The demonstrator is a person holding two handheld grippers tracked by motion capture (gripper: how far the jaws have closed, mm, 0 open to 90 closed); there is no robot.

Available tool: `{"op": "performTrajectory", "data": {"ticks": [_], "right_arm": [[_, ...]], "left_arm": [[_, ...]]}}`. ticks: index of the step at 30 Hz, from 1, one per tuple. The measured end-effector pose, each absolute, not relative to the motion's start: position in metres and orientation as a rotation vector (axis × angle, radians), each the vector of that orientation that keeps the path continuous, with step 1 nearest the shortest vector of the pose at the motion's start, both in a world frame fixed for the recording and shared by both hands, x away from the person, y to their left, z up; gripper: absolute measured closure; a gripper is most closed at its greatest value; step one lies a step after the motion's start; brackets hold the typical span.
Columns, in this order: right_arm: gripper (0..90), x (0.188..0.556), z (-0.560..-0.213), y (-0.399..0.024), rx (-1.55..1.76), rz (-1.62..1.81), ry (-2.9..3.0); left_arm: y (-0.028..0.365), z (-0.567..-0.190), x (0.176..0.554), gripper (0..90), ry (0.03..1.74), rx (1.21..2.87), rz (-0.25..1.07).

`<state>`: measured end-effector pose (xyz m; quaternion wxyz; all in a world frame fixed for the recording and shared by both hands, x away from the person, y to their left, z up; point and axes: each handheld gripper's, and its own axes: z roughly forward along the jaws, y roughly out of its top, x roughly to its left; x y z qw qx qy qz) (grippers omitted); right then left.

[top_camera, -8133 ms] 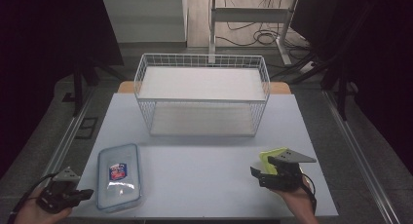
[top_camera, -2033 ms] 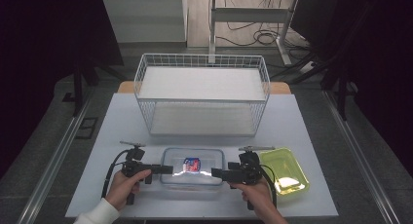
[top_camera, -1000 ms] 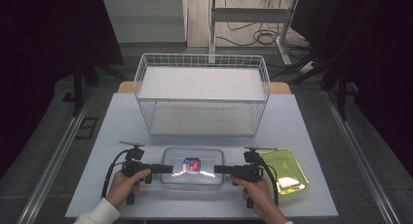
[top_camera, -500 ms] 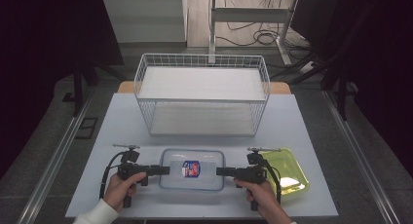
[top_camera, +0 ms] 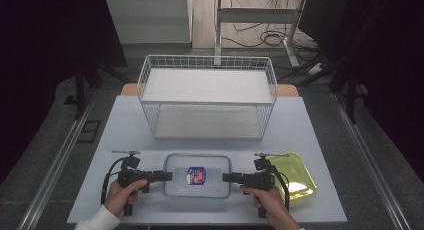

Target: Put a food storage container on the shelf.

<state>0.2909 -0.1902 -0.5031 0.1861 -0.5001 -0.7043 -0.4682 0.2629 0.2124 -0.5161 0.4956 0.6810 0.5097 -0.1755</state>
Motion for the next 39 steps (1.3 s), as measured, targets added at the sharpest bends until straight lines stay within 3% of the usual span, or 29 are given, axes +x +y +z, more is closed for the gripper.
{"op": "performTrajectory", "data": {"ticks": [25,39], "right_arm": [[53.4,0.282,-0.495,-0.188,-1.425,-1.360,-1.989],[53.4,0.279,-0.473,-0.193,-1.384,-1.426,-2.039]], "left_arm": [[0.213,-0.503,0.254,51.0,1.223,1.640,-0.358],[0.208,-0.483,0.251,51.1,1.157,1.666,-0.305]]}}
